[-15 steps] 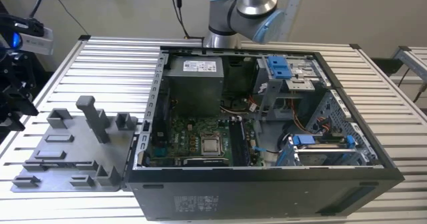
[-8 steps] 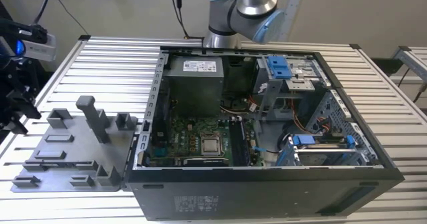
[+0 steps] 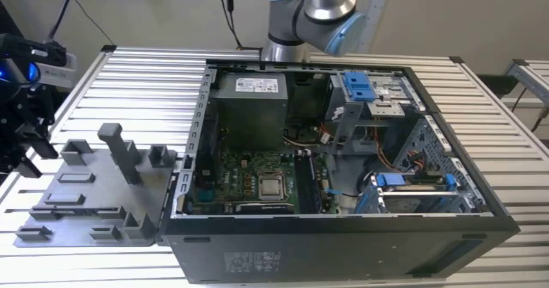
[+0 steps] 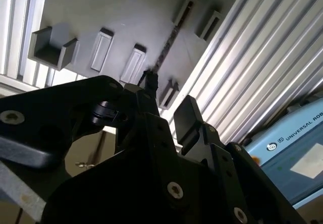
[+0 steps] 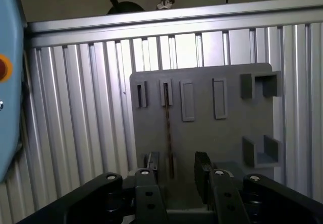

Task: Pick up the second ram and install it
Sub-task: 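Pick up the second ram and move it above second insertion slot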

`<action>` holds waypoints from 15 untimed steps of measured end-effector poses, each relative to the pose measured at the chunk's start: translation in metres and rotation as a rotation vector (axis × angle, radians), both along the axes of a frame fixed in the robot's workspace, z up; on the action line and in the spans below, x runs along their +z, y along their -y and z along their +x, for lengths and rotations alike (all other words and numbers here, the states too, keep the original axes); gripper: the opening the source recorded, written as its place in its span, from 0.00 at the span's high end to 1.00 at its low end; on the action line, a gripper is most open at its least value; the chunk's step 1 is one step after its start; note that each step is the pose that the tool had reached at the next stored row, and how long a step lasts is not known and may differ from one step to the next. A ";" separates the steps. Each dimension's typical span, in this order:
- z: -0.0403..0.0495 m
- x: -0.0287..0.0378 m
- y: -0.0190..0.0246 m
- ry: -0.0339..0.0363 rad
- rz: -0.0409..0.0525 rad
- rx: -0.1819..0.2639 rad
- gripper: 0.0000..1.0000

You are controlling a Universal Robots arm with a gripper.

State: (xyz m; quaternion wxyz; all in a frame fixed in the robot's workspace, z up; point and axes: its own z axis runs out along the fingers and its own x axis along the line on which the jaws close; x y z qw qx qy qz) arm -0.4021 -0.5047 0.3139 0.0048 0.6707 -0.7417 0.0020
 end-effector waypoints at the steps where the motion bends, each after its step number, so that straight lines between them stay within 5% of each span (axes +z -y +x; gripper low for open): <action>1: -0.0001 -0.0015 -0.0001 0.0019 0.0008 0.000 0.58; 7: 0.0000 -0.0099 -0.0008 0.0174 0.0030 0.000 0.58; 15: -0.0001 -0.0188 -0.0016 0.0182 0.0030 0.000 0.58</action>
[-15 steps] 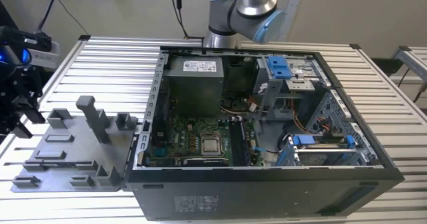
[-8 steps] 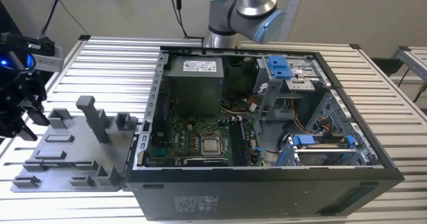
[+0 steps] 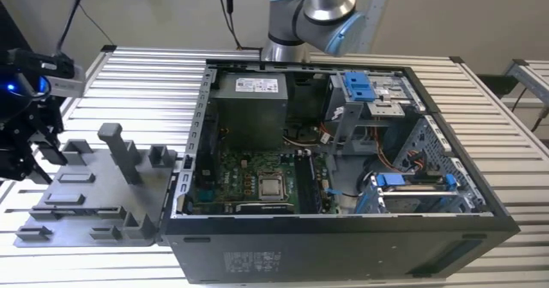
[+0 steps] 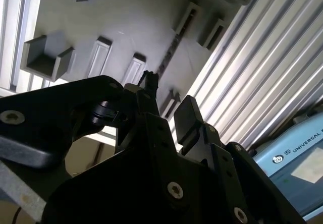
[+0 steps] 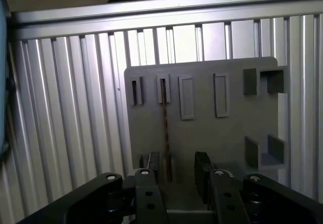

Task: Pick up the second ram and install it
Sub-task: 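Pick up the second ram and move it above second insertion slot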

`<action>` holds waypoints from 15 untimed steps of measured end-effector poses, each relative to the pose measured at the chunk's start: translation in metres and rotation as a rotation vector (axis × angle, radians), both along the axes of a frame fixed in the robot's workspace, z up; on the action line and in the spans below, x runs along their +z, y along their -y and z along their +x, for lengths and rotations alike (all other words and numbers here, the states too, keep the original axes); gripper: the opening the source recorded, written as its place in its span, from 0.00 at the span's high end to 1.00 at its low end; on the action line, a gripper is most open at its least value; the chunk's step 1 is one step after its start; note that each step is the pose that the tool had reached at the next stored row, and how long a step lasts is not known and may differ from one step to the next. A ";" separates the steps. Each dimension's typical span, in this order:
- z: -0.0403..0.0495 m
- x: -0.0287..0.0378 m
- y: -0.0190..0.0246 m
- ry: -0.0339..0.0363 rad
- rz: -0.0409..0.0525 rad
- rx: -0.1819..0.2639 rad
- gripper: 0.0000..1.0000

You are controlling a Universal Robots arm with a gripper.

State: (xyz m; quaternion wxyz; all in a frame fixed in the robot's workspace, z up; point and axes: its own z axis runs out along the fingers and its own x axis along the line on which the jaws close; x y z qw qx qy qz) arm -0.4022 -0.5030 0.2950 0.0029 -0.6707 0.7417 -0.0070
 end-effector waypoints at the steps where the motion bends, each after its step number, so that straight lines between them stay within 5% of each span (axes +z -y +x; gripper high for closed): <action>1: 0.0000 -0.0009 0.0000 0.0002 0.0000 0.000 0.58; 15: -0.0001 -0.0180 0.0000 0.0041 0.0034 0.008 0.58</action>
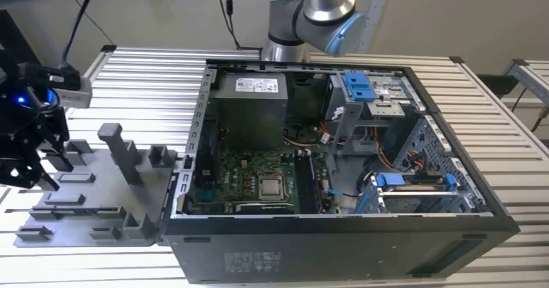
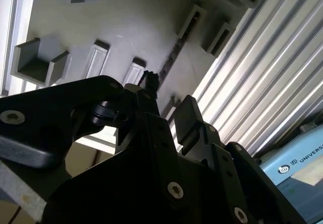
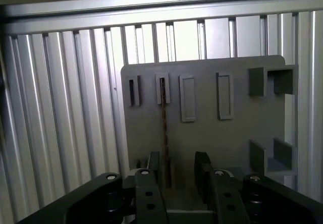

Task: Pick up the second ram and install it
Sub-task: 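Pick up the second ram and move it above second insertion slot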

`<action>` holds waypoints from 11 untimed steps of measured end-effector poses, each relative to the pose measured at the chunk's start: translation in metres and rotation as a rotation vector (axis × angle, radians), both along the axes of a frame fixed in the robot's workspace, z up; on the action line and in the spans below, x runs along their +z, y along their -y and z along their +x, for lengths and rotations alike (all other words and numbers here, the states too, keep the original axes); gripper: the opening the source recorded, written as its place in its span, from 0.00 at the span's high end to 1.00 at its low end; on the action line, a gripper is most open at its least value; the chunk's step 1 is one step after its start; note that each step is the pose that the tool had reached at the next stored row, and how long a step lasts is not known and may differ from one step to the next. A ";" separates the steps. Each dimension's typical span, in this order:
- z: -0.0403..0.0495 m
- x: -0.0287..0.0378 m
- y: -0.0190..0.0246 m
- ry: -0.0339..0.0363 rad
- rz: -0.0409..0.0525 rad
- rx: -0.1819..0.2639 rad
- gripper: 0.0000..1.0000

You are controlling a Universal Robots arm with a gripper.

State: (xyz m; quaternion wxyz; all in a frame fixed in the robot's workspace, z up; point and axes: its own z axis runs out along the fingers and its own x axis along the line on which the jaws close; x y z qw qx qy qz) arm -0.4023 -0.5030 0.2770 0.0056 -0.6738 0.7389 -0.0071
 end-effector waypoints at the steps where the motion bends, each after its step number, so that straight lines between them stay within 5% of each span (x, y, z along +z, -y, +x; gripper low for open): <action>1: 0.0000 -0.0010 0.0000 0.0000 0.0000 0.000 0.58; 11: -0.0023 -0.0103 0.0005 0.0000 0.0001 0.002 0.58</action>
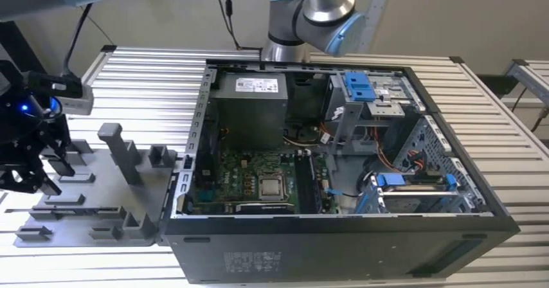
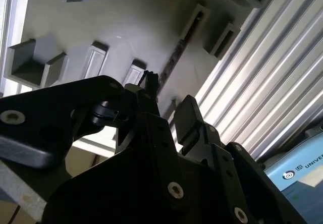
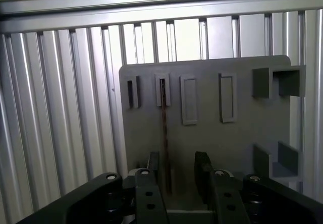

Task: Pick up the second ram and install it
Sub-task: 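Pick up the second ram and move it above second insertion slot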

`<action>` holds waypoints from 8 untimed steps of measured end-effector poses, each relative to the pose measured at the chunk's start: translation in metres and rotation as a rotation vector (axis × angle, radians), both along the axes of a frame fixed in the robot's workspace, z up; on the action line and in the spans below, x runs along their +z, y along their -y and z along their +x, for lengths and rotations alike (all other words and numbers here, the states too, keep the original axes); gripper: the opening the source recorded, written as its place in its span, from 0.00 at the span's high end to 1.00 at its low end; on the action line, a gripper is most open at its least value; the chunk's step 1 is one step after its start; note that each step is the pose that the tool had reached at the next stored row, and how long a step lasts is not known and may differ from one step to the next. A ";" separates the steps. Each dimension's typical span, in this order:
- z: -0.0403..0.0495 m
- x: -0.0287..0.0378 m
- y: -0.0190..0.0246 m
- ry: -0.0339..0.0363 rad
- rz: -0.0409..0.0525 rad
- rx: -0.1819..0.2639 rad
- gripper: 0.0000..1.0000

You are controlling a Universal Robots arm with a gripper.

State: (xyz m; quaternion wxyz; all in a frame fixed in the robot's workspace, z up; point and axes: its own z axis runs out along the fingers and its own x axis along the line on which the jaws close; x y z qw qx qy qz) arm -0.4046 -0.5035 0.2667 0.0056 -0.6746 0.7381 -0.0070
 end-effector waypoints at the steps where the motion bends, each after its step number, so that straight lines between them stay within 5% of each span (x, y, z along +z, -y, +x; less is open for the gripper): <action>1: -0.0009 -0.0014 0.0000 0.0001 0.0001 0.001 0.58; 8: -0.0014 -0.0107 0.0001 0.0000 -0.0013 0.004 0.58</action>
